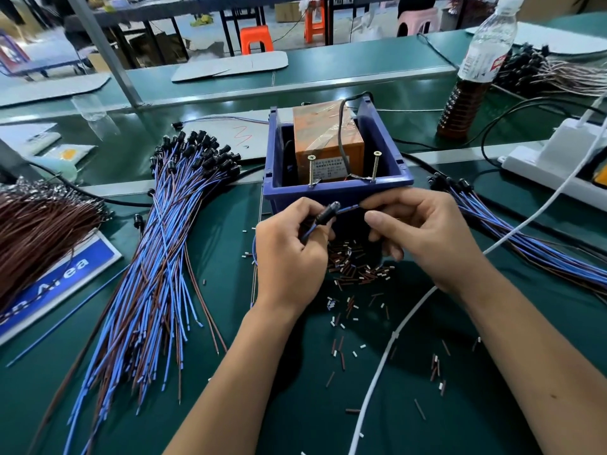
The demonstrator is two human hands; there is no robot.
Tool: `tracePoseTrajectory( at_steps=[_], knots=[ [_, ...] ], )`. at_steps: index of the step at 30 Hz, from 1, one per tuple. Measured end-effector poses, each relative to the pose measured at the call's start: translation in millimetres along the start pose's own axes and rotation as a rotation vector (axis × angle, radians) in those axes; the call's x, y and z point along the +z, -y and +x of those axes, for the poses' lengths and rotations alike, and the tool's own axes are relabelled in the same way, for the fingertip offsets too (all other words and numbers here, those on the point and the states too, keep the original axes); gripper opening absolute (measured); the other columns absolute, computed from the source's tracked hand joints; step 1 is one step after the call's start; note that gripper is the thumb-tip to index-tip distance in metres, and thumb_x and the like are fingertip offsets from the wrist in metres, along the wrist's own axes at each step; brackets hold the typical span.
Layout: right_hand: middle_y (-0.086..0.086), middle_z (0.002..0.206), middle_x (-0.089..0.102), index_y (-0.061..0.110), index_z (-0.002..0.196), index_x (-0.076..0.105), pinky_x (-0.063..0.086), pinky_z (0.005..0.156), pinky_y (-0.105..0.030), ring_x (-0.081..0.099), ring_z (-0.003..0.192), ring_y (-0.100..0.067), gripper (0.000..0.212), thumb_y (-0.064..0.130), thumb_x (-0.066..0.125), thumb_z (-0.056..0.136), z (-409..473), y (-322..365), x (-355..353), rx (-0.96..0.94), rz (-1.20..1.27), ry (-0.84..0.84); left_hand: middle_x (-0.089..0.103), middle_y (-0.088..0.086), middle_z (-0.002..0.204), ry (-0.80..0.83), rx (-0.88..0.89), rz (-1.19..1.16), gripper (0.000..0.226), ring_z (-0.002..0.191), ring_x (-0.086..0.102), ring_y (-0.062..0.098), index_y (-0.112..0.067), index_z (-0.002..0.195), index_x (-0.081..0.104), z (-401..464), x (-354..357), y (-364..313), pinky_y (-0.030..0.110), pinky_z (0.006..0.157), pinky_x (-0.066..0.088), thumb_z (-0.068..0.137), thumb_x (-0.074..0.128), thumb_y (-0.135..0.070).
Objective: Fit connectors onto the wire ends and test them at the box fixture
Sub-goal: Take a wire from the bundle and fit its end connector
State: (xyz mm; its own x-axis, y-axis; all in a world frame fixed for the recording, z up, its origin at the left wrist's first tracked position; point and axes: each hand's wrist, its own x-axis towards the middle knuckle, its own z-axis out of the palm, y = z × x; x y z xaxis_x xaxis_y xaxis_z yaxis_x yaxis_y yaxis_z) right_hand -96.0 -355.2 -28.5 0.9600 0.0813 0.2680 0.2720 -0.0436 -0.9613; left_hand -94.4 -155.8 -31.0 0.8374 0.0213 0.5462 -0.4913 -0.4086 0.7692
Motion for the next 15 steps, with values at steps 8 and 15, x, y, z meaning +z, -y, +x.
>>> tracePoseTrajectory(
  at_steps=[8,15],
  knots=[
    [-0.005,0.069,0.07,0.016,0.086,0.078,0.046,0.046,-0.023,0.055,0.047,-0.012,0.012,0.016,0.074,0.097,-2.8,7.5,13.9,-0.1,-0.159,-0.056,0.059,-0.011,0.063,0.094,0.063,0.042,0.025,0.059,0.054,0.011,-0.022,0.074,0.064,0.1,-1.5,-2.2,0.028,0.055,0.041,0.082,0.064,0.002],
    [-0.01,0.063,0.06,0.011,0.076,0.07,0.041,0.049,-0.017,0.052,0.05,-0.01,0.018,0.005,0.069,0.093,-8.0,12.2,21.4,-0.136,-0.074,-0.082,0.061,-0.012,0.07,0.138,0.199,0.049,0.016,0.066,0.058,0.012,-0.015,0.079,0.067,1.1,-6.8,-10.0,0.033,0.058,0.046,0.072,0.052,-0.012]
  ],
)
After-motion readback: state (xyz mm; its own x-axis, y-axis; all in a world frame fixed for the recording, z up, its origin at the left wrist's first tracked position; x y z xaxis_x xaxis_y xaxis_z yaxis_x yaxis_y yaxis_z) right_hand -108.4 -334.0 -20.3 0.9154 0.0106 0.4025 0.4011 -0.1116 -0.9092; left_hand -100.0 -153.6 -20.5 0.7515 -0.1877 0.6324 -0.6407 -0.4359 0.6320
